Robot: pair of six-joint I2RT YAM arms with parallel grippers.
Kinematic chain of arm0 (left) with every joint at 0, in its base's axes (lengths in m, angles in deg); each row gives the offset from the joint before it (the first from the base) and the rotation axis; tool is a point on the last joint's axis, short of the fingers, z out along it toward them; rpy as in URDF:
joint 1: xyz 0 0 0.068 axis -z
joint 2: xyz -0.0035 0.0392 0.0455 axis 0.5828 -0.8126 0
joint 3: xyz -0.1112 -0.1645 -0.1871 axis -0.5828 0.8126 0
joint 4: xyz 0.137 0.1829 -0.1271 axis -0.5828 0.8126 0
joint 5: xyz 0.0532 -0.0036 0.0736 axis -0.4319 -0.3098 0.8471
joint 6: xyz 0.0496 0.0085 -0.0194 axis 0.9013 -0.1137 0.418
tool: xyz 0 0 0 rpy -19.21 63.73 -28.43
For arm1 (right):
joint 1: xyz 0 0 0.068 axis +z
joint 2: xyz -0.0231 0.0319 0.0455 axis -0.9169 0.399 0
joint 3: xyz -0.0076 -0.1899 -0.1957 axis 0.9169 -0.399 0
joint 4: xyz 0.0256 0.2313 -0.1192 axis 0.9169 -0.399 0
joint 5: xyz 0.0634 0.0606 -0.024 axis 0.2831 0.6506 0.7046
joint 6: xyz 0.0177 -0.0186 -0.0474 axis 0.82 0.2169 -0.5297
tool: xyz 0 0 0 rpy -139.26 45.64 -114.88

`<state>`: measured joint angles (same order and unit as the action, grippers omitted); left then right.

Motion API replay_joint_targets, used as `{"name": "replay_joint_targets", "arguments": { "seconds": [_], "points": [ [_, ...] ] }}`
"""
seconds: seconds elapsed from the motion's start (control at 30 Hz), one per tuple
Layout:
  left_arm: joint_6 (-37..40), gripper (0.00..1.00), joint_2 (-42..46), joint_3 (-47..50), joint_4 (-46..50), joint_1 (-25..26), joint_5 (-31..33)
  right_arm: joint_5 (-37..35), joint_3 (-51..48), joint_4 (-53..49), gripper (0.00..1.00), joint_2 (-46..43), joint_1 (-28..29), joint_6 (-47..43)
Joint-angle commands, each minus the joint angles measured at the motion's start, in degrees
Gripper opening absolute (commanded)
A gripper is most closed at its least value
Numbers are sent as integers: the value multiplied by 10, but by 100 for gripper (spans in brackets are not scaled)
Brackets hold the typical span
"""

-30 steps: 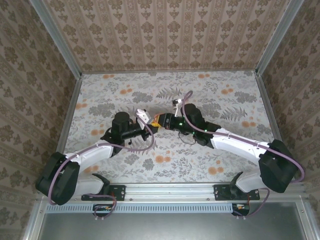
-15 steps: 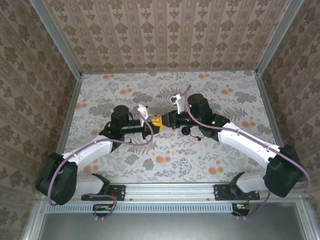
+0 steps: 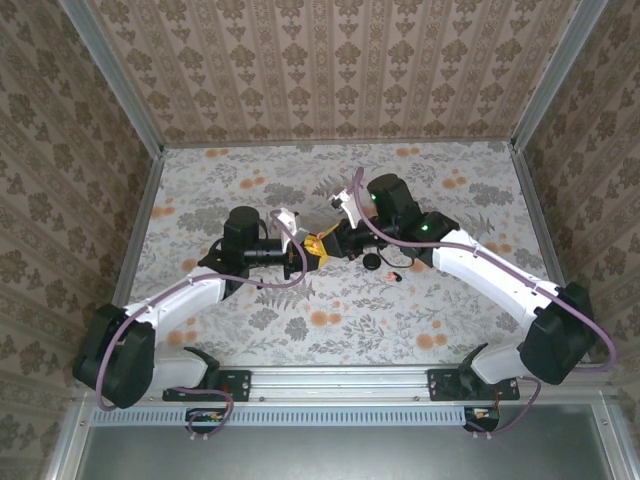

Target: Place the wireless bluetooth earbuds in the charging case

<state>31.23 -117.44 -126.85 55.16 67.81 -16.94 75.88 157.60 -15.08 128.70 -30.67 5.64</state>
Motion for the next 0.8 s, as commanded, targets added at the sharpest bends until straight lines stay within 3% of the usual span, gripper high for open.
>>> {"name": "replay_joint_targets", "arguments": {
  "seconds": [0.0,0.4,0.6,0.77],
  "points": [
    [14,16,13,-31,-17,1,-44,-51,5,-76,24,15,-20,-34],
    [61,16,26,-24,22,8,30,-53,-7,-14,36,-3,-22,21],
    [77,16,37,-11,26,12,105,-49,-7,4,39,-34,-22,49],
    [78,16,38,-4,20,13,123,-56,-23,17,40,-69,-22,90]
  ]
}}
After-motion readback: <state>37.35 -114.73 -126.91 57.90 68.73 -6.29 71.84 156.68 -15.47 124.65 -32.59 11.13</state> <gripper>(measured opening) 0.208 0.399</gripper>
